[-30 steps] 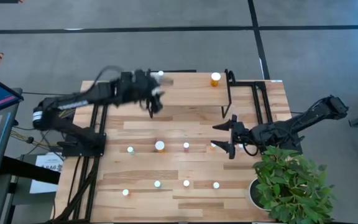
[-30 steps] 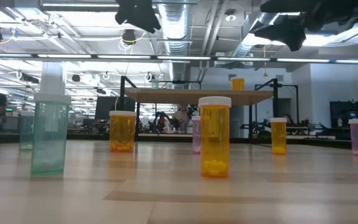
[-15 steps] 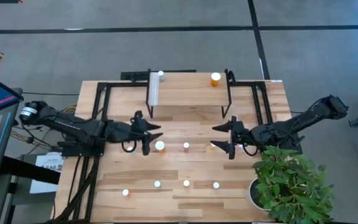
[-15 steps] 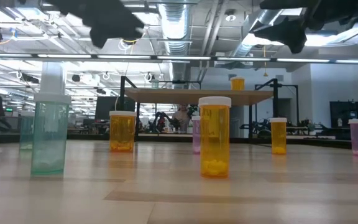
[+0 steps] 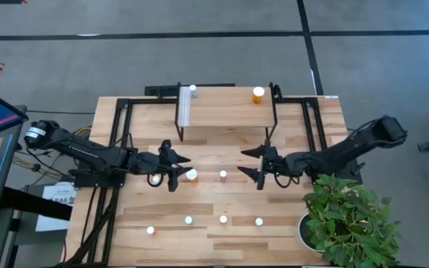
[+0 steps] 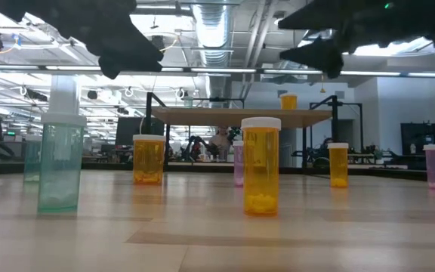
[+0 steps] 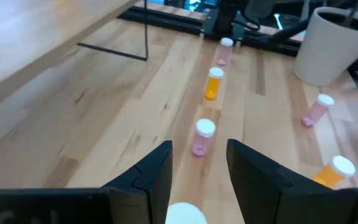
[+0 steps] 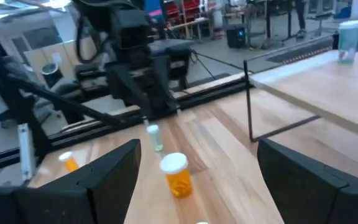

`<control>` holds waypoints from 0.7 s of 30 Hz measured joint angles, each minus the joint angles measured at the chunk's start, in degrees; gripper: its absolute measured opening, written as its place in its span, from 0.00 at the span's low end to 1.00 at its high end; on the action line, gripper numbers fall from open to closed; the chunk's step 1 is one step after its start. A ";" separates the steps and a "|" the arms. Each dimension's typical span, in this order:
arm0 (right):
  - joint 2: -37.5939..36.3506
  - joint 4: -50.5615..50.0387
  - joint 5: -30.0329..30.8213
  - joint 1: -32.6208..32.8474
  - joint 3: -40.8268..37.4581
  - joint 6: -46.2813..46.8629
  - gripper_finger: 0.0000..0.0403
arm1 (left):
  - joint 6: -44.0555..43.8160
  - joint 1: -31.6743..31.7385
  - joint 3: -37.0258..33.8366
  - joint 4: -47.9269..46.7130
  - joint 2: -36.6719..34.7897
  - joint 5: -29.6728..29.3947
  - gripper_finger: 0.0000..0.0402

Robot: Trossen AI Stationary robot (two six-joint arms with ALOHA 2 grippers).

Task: Pick and place medicine bottles onto shelf by color
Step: Put the middle pink pill bottle on the shelf

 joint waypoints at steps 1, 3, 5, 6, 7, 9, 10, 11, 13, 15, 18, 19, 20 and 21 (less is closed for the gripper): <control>1.54 0.95 0.00 -0.65 0.14 0.42 0.86 | 0.08 -0.11 0.00 0.10 0.00 -0.21 0.34; 4.26 0.72 0.01 -1.92 0.31 2.33 0.85 | 0.17 -0.11 0.00 0.09 0.00 -1.02 0.34; 7.22 0.87 0.00 -3.11 0.63 5.19 0.85 | 0.39 -0.09 0.00 0.12 0.00 -1.26 0.34; 8.54 0.90 0.00 -3.61 0.79 6.95 0.85 | 0.59 -0.09 0.00 0.11 0.00 -1.50 0.34; 9.83 0.90 0.00 -4.11 0.88 8.55 0.85 | 0.92 -0.11 0.00 0.14 0.00 -1.93 0.35; 12.64 0.89 -0.07 -4.85 1.54 12.01 0.85 | 0.97 -0.11 0.00 0.32 0.00 -2.74 0.35; 14.13 1.07 -0.07 -5.08 1.83 13.98 0.85 | 0.97 -0.11 0.00 0.35 0.00 -2.77 0.35; 15.53 0.96 -0.05 -5.21 2.15 15.79 0.85 | 0.97 -0.11 0.00 0.43 0.00 -2.77 0.35; 18.09 0.76 -0.04 -5.31 3.08 17.64 0.85 | 0.95 -0.11 0.00 0.53 0.00 -3.27 0.35; 20.01 0.82 -0.17 -5.72 4.40 16.10 0.85 | 0.93 -0.11 0.00 0.51 0.00 -3.96 0.35; 22.08 0.89 -1.81 -6.50 6.57 9.04 0.85 | 0.49 -0.11 0.00 0.49 0.00 -4.12 0.35; 22.47 0.85 -2.91 -6.76 7.17 6.64 0.85 | 0.49 -0.11 0.00 0.51 0.00 -4.12 0.35; 22.60 0.65 -4.61 -6.95 7.99 4.33 0.85 | 0.44 -0.11 0.00 0.50 0.00 -4.10 0.35; 22.54 0.65 -6.57 -7.09 8.74 2.15 0.85 | 0.23 -0.11 0.00 0.37 0.00 -4.11 0.35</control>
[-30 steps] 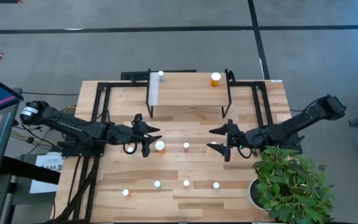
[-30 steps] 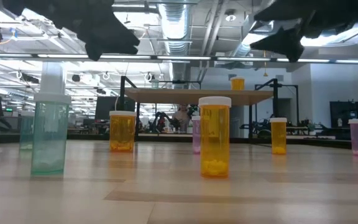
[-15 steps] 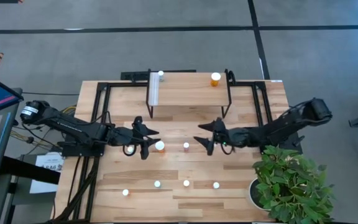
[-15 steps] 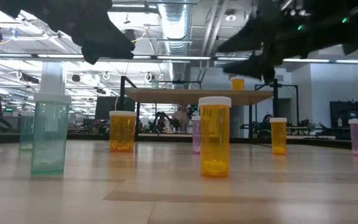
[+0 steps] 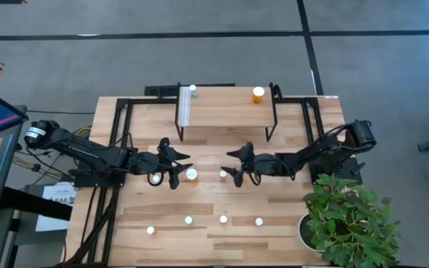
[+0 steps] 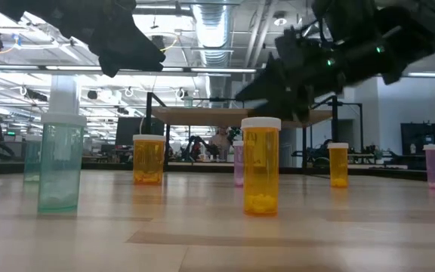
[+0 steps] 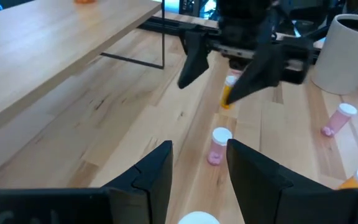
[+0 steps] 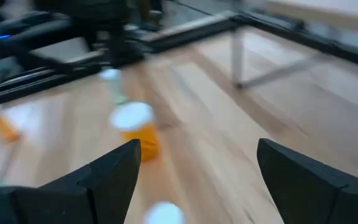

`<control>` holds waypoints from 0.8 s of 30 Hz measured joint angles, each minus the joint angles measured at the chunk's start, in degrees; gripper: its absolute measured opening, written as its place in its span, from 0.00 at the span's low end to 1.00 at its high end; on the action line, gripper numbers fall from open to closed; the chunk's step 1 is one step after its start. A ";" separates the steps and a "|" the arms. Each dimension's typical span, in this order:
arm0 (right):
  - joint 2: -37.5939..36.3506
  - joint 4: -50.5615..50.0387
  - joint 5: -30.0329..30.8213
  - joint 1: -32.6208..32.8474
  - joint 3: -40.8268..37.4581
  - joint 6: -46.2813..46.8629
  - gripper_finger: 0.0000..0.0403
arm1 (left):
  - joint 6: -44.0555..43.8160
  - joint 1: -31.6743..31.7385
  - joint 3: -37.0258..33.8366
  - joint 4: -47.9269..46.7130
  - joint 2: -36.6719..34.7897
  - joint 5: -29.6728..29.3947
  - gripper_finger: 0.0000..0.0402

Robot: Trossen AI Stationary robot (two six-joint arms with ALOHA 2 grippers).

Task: Pick and place medicine bottles onto shelf by color
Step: Put the middle pink pill bottle on the shelf

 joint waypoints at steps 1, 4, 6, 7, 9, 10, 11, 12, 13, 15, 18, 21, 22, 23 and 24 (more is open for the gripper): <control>-0.02 -0.13 -1.99 0.02 1.01 -2.11 0.84 | -0.29 0.00 0.00 -0.05 0.00 0.01 0.35; -0.88 -6.11 -6.84 0.21 4.29 -7.38 0.84 | -1.06 0.00 0.00 -0.71 0.00 0.33 0.35; -0.95 -13.16 -8.57 0.26 7.19 -8.94 0.84 | -1.60 0.00 0.00 -1.75 0.00 0.51 0.35; -0.92 -16.79 -8.60 0.26 8.48 -9.24 0.84 | -1.98 0.00 0.00 -2.33 0.00 0.53 0.35; -0.90 -23.22 -8.56 0.22 10.46 -9.28 0.84 | -2.60 0.00 0.00 -3.30 0.00 0.54 0.35; -0.85 -25.16 -8.56 0.13 11.07 -9.27 0.84 | -2.79 0.00 0.00 -3.83 0.00 0.51 0.35; -0.48 -26.19 -8.54 -0.04 11.41 -9.28 0.84 | -2.96 0.00 0.00 -4.31 0.00 0.51 0.35; 0.05 -26.34 -8.55 -0.26 11.55 -9.27 0.84 | -3.04 0.00 0.00 -4.58 0.00 0.53 0.35; 0.31 -26.99 -8.57 -0.40 11.40 -9.17 0.84 | -3.10 0.00 0.00 -4.67 0.00 0.50 0.35; 0.78 -26.84 -8.58 -0.55 11.18 -8.51 0.84 | -3.15 0.00 0.00 -4.48 0.00 0.49 0.35; 1.81 -27.21 -10.06 -1.11 11.35 -8.32 0.84 | -2.90 0.00 0.00 -4.30 0.00 0.47 0.35; 2.02 -28.24 -11.11 -1.16 11.19 -7.90 0.84 | -2.82 0.00 0.00 -4.08 0.00 0.02 0.35; 1.94 -28.18 -11.19 -1.11 11.26 -7.90 0.84 | -2.77 0.00 0.00 -3.95 0.00 -0.02 0.35; 1.86 -28.42 -11.23 -1.01 11.27 -7.90 0.84 | -2.61 0.00 0.00 -3.94 0.00 -0.08 0.35; 1.86 -28.93 -11.31 -1.01 11.27 -7.88 0.84 | -2.30 0.00 0.00 -3.90 0.00 -0.09 0.35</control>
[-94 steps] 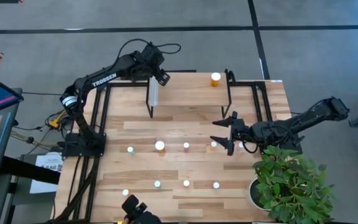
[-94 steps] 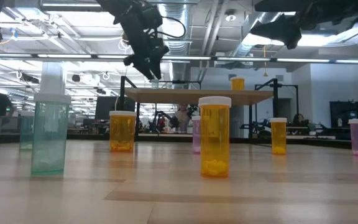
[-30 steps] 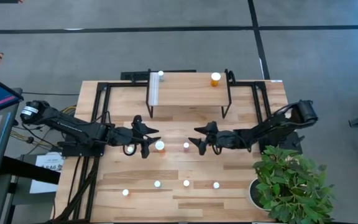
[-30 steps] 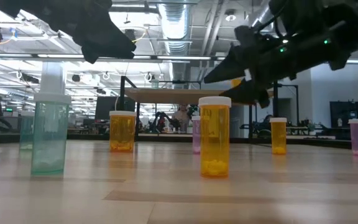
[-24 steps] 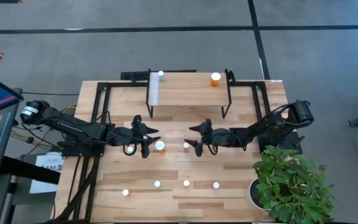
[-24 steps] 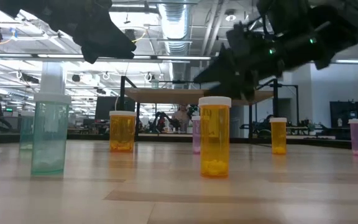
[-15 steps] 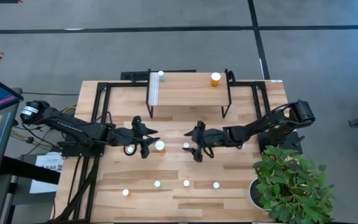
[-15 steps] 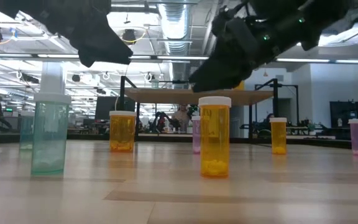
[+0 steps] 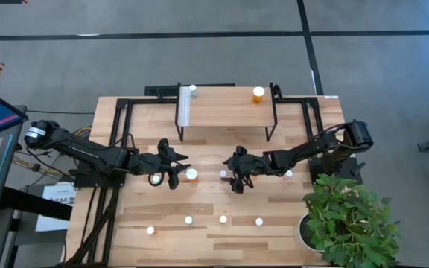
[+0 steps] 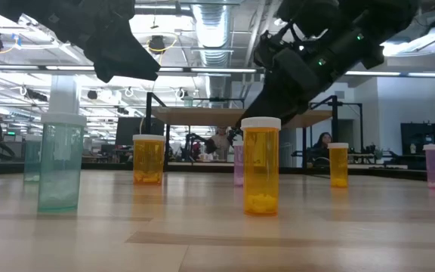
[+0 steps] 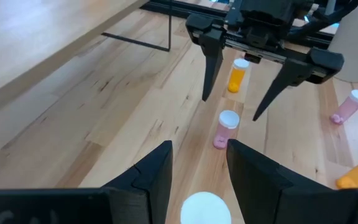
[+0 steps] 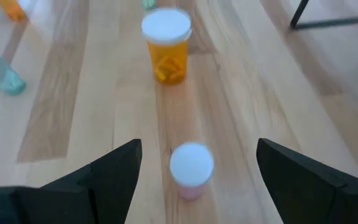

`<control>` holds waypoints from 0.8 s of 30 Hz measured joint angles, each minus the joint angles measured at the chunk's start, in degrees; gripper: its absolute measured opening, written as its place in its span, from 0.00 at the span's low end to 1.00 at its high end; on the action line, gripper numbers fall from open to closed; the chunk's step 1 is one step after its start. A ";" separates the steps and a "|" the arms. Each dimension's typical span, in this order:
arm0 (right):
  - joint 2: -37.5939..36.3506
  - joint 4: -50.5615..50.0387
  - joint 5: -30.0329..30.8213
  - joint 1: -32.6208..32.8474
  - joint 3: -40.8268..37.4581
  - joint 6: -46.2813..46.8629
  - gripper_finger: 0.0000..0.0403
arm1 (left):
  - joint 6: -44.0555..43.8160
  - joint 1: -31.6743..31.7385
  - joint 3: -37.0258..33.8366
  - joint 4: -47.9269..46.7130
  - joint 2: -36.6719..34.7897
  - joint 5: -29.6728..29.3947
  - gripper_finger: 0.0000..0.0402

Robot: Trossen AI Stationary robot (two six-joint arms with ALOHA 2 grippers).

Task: Pick and place medicine bottles onto shelf by color
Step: Put the middle pink pill bottle on the shelf

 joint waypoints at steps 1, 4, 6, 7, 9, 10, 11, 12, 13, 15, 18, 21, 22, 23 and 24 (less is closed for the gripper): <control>0.04 -0.71 -0.07 0.02 -0.01 0.02 0.84 | 0.19 0.00 0.00 0.10 0.00 -0.09 0.35; 0.03 -1.04 -0.18 0.05 -0.03 0.72 0.82 | 0.44 0.00 0.00 0.20 0.00 -1.44 0.35; 0.03 -1.77 -0.18 0.04 -0.03 1.46 0.80 | 0.46 0.00 0.00 0.21 0.00 -1.98 0.35; 0.03 -2.10 -0.18 0.04 -0.03 1.51 0.78 | 0.46 0.00 0.00 0.20 0.00 -2.08 0.35; 0.04 -2.08 -0.18 0.04 -0.03 1.68 0.76 | 0.49 0.00 0.00 0.20 0.00 -2.48 0.35; 0.04 -1.97 -0.18 0.07 -0.03 1.89 0.75 | 0.49 0.00 0.00 0.22 0.00 -2.63 0.35; 0.04 -1.97 -0.18 0.07 -0.03 2.33 0.74 | 0.49 0.00 0.00 0.26 0.00 -2.84 0.35; 0.07 -1.99 -0.18 0.07 -0.03 2.75 0.73 | 0.49 0.00 0.00 0.39 0.00 -2.90 0.35; 0.73 -1.49 -0.18 0.07 -0.02 2.97 0.73 | 0.49 0.00 0.00 0.61 0.00 -2.92 0.35; 2.37 -0.35 -0.18 0.07 0.00 2.92 0.72 | 0.75 0.00 0.00 1.40 0.00 -2.96 0.35; 5.00 3.29 -0.45 0.07 0.14 2.67 0.71 | 1.56 0.00 0.00 2.55 0.00 -2.96 0.35; 7.22 2.29 -1.08 -0.29 0.16 2.63 0.71 | 1.58 0.00 0.00 2.83 0.00 -2.79 0.35; 7.87 2.25 -1.13 -0.51 0.31 2.64 0.71 | 1.58 0.00 0.00 2.82 0.00 -2.76 0.35; 8.25 2.51 -1.25 -0.67 0.77 2.64 0.71 | 1.58 0.00 0.00 2.82 0.00 -2.74 0.35; 8.20 2.75 -1.27 -0.82 0.82 2.67 0.71 | 1.58 0.00 0.00 2.80 0.00 -2.75 0.35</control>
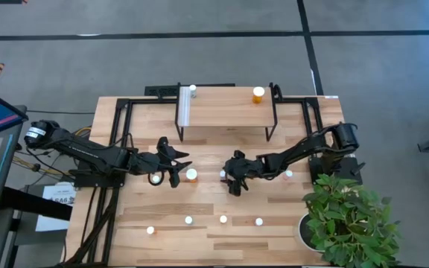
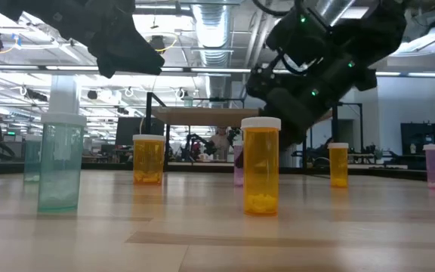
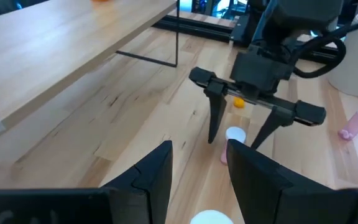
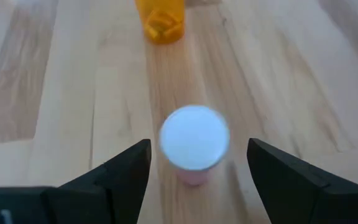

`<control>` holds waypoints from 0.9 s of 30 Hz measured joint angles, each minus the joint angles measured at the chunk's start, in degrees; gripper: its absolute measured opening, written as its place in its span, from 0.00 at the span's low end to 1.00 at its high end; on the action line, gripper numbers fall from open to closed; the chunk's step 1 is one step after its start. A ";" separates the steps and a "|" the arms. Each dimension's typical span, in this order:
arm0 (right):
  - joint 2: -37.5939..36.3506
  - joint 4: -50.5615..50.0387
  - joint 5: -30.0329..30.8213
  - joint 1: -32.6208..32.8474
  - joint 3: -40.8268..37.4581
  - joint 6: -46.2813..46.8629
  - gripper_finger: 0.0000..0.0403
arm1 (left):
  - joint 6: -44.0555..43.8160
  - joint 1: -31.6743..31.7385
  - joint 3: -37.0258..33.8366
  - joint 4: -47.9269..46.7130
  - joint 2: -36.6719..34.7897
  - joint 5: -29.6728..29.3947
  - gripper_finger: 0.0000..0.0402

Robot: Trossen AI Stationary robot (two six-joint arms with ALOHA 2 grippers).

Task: Pick and place medicine bottles onto shelf by color
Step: Put the middle pink pill bottle on the shelf

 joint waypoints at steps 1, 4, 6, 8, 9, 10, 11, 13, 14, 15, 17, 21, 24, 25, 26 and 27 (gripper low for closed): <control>-0.06 0.22 0.00 0.00 0.02 -0.01 0.71 | 0.03 0.00 0.00 0.02 0.00 -0.04 0.35; -0.05 -0.35 0.00 -0.01 -0.02 -0.13 0.71 | 0.80 0.00 0.00 0.01 0.00 -0.04 0.35; -0.10 0.08 -0.04 0.01 -0.02 -0.17 0.71 | 0.93 0.00 0.00 -0.04 0.00 -0.10 0.35; -0.14 0.04 -0.08 0.02 0.00 -0.22 0.71 | 0.96 0.00 0.00 -0.03 0.00 -0.13 0.35; -0.14 -0.04 -0.11 0.01 0.00 -0.22 0.71 | 0.96 0.00 0.00 -0.04 0.00 -0.15 0.35; -0.14 -0.05 -0.11 0.01 0.00 -0.22 0.70 | 0.96 0.00 0.00 -0.04 0.00 -0.15 0.34; -0.14 0.05 -0.11 0.01 0.00 -0.22 0.69 | 0.96 0.00 0.00 -0.04 0.00 -0.15 0.34; -0.14 -0.04 -0.11 0.01 0.00 -0.22 0.66 | 0.96 0.00 0.00 -0.04 0.00 -0.17 0.34; -0.14 -0.04 -0.11 0.01 0.00 -0.22 0.64 | 0.96 0.00 0.00 -0.04 0.00 -0.18 0.34; -0.14 0.00 -0.11 0.01 0.00 -0.22 0.61 | 0.96 0.00 0.00 -0.04 0.00 -0.19 0.34; -0.14 -0.04 -0.11 0.01 0.00 -0.22 0.55 | 0.96 0.00 0.00 -0.04 0.00 -0.19 0.34; -0.14 -0.02 -0.11 -0.10 0.00 -0.22 0.43 | 0.94 0.00 0.00 -0.04 0.00 -0.19 0.34; -0.86 -0.54 -0.22 -0.43 0.04 -0.15 0.36 | 0.94 0.00 0.00 -0.04 0.00 -0.21 0.34; -1.28 -0.17 -0.22 -0.49 0.05 -0.15 0.34 | 0.94 0.00 0.00 -0.04 0.00 -0.21 0.34; -1.70 0.24 -0.22 -0.51 0.28 -0.13 0.32 | 0.94 0.00 0.00 -0.03 0.00 -0.21 0.34; -2.44 -0.18 -0.22 -0.55 0.29 -0.15 0.31 | 0.94 0.00 0.00 -0.04 0.00 -0.21 0.34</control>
